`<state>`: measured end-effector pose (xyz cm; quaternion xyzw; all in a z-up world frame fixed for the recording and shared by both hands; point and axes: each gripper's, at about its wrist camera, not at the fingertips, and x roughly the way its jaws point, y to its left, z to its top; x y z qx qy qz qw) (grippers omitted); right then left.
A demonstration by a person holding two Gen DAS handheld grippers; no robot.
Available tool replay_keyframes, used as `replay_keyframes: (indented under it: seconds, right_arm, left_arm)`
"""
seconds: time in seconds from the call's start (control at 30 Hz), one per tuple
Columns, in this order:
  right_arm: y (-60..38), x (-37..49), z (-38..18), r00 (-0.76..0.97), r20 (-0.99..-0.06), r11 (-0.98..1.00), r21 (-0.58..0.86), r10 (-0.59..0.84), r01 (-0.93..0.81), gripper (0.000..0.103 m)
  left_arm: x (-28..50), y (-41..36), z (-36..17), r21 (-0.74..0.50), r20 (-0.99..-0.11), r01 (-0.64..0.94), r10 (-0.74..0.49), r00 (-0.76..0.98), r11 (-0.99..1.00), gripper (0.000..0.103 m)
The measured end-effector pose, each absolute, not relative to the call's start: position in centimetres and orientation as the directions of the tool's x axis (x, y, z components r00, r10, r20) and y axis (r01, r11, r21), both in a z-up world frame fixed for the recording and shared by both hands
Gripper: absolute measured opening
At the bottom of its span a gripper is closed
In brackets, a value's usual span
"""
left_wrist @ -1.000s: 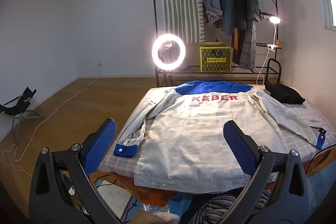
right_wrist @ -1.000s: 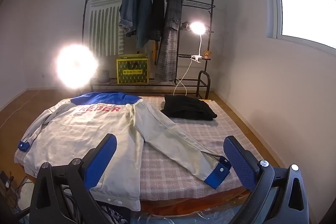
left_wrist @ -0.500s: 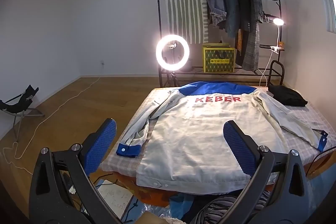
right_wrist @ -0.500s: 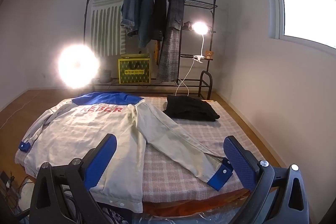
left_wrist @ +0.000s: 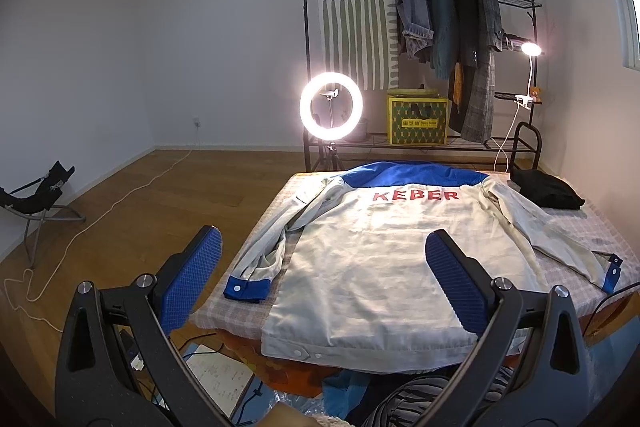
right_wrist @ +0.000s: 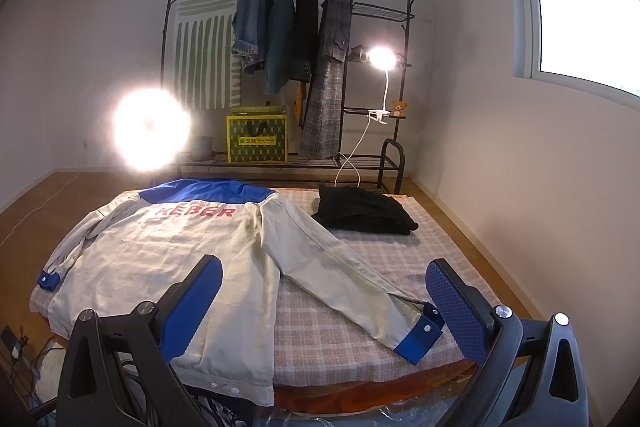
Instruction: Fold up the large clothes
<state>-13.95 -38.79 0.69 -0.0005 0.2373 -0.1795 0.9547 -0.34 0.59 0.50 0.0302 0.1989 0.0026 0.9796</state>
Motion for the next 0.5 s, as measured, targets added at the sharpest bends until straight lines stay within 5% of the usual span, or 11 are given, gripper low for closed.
replay_keyframes:
  seconds: [0.5]
  right_arm:
    - [-38.84,-14.42,1.29,0.817,-0.460,0.932,-0.078,-0.349,0.354,0.103]
  left_arm:
    - [-1.09,0.66,1.35,0.050,-0.371,0.007,0.012,0.928,0.999,0.103]
